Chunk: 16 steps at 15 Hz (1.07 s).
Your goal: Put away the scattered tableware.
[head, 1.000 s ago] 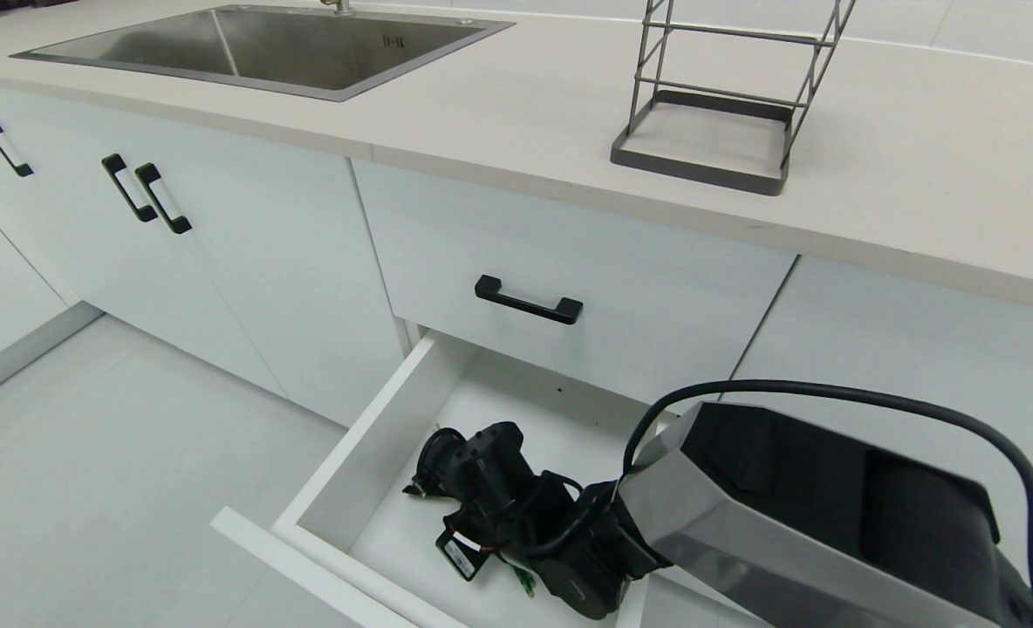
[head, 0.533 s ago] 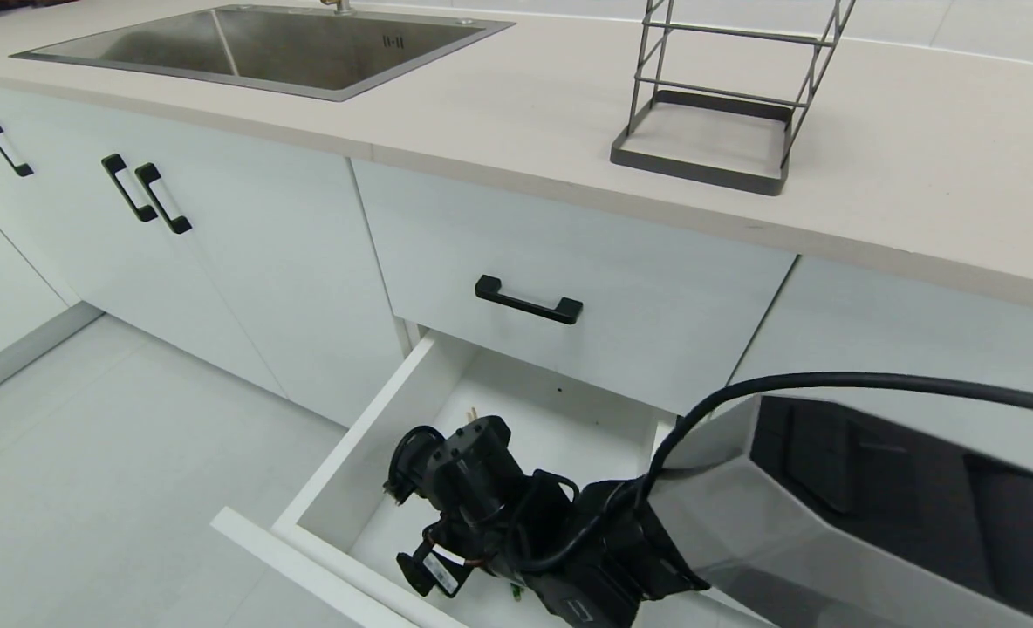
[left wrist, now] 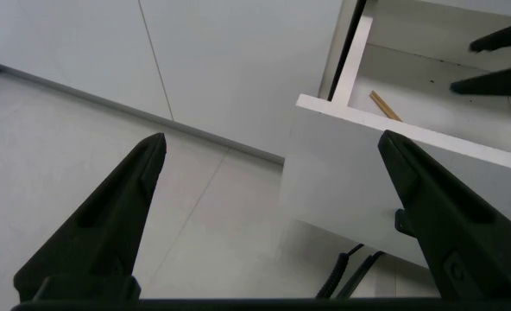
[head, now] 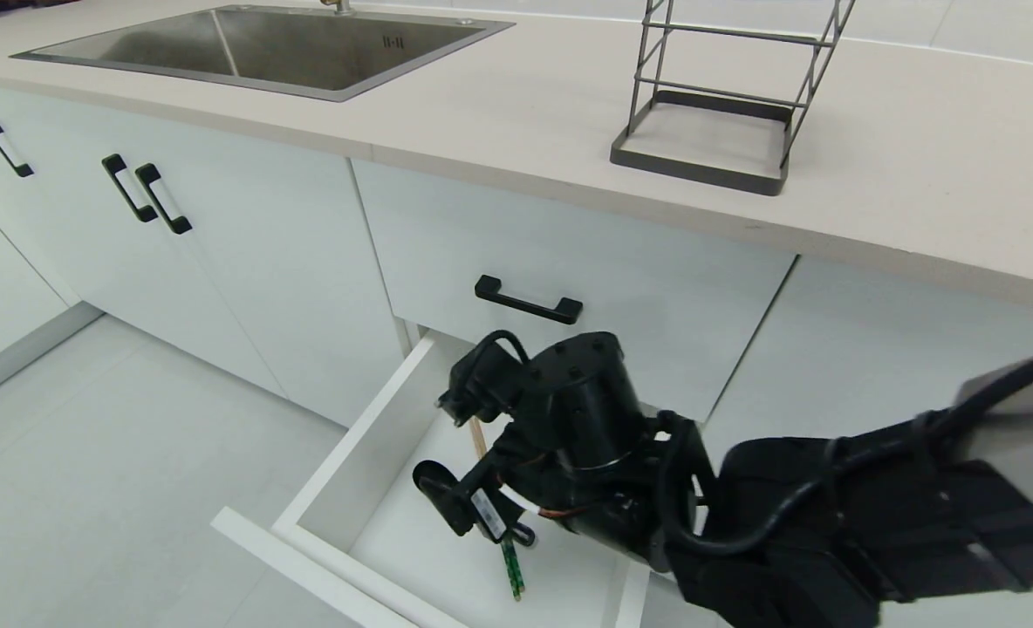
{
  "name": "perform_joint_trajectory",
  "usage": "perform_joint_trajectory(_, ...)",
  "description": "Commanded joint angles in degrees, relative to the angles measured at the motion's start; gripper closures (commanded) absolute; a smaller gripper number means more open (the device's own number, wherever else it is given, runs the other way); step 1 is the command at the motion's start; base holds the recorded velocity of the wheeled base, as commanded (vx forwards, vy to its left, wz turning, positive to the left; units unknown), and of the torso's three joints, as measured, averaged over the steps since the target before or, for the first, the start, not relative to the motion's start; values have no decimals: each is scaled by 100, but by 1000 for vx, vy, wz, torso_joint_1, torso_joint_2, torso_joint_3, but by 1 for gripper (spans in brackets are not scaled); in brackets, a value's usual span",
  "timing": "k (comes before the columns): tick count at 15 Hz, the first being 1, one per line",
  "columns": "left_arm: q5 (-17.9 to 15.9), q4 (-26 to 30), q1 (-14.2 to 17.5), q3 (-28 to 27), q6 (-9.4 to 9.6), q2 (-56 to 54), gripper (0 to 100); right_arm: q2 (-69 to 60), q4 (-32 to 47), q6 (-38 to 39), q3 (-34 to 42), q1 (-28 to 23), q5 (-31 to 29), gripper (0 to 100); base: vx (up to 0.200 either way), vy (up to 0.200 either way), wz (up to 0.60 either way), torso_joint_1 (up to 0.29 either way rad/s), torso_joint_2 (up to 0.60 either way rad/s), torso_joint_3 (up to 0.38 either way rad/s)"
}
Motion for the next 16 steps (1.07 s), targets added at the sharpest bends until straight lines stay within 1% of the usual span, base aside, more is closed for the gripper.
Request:
perform_joint_trajectory(1,-1,-1,1,0,-2,7,0,-1112,-473,-28,1045,-174,-8,0,0,0,0,0,0,0)
perform_joint_trajectory(3,-1,-1,1,0,-2,7,0,-1728,-640,-46,1757,-174,-8,0,0,0,0,0,0,0)
perform_joint_trajectory(4,-1,-1,1,0,-2,7,0,-1859,-648,-46,1871,-174,-8,0,0,0,0,0,0,0)
perform_joint_trajectory(6,-1,-1,-7,0,-2,7,0,-2791,-666,-55,2724,-174,27,0,0,0,0,0,0,0)
perform_joint_trajectory(7,-1,-1,1,0,-2,7,0,-2967,-666,-55,2900,-174,27,0,0,0,0,0,0,0)
perform_joint_trajectory(8,-1,-1,1,0,-2,7,0,-3556,-622,-72,3418,-174,45,0,0,0,0,0,0,0)
perform_joint_trajectory(9,-1,-1,1,0,-2,7,0,-3811,-613,-72,3620,-183,45,0,0,0,0,0,0,0)
perform_joint_trajectory(10,-1,-1,1,0,-2,7,0,-4382,-517,-81,3981,-192,54,0,0,0,0,0,0,0)
perform_joint_trajectory(11,-1,-1,1,0,-2,7,0,-4769,-394,-90,4174,-254,54,0,0,0,0,0,0,0)
perform_joint_trajectory(12,-1,-1,1,0,-2,7,0,-5393,-209,-195,4482,-473,106,0,0,0,0,0,0,0)
perform_joint_trajectory(14,-1,-1,1,0,-2,7,0,-6509,99,-564,5000,-1009,563,0,0,0,0,0,0,0)
perform_joint_trajectory(15,-1,-1,1,0,-2,7,0,-7405,494,-731,5193,-1440,845,0,0,0,0,0,0,0)
perform_joint_trajectory(16,-1,-1,1,0,-2,7,0,-8187,934,-723,5211,-1809,1021,0,0,0,0,0,0,0)
